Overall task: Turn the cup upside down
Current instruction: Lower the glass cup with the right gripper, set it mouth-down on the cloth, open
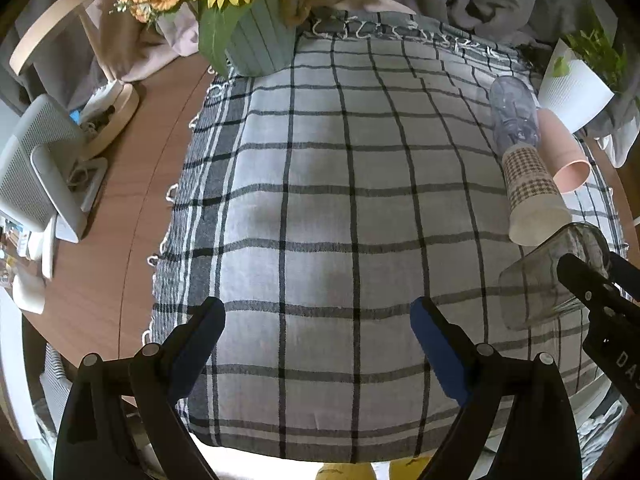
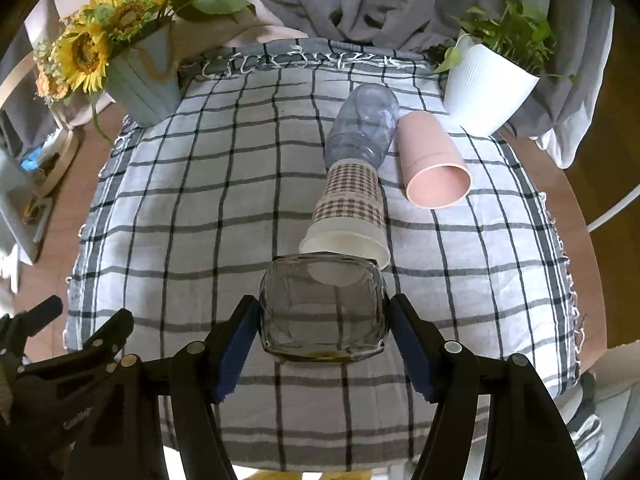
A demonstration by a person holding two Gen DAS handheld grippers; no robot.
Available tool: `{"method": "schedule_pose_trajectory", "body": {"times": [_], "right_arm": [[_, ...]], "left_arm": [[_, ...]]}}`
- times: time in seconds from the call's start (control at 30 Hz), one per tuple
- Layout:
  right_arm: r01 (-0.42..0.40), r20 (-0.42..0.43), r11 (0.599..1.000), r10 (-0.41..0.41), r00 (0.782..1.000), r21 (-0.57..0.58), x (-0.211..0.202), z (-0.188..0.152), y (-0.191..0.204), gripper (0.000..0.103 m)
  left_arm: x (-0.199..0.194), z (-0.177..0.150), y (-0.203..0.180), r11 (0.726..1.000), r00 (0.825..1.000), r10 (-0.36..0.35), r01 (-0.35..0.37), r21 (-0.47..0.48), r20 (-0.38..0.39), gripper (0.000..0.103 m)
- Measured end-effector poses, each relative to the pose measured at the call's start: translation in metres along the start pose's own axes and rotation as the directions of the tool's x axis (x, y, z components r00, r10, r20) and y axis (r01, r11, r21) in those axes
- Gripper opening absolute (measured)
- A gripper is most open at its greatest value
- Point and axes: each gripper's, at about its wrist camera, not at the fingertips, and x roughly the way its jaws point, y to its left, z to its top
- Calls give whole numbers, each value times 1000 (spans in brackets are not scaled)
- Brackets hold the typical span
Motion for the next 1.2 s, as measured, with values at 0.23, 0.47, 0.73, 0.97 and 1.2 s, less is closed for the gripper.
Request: {"method": "schedule_pose_trajectory", "body": {"times": [0.23, 0.47, 0.73, 0.97, 1.2], "right_arm": [[-10, -22, 1000, 10, 1000, -1, 9, -7, 0, 66], [3, -20, 1000, -4, 1000, -15, 10, -16, 5, 66], [13, -22, 1000, -13, 1000, -18, 10, -19, 8, 66], [-14, -30, 1000, 15, 999, 20, 11, -21, 3, 68], [-26, 60, 997, 21, 998, 72, -29, -26, -6, 83]], "left_arm": [[4, -4, -2, 1000, 1000, 7, -7, 10, -7, 95], [6, -6, -2, 1000, 1000, 16, -16, 19, -9, 95], [8, -7, -1, 999, 1000, 14, -14, 30, -13, 95], [9, -7, 1, 999, 1000, -4, 5, 47, -14, 95], [-15, -15, 6, 999, 998, 31, -33, 42, 53, 95]]}}
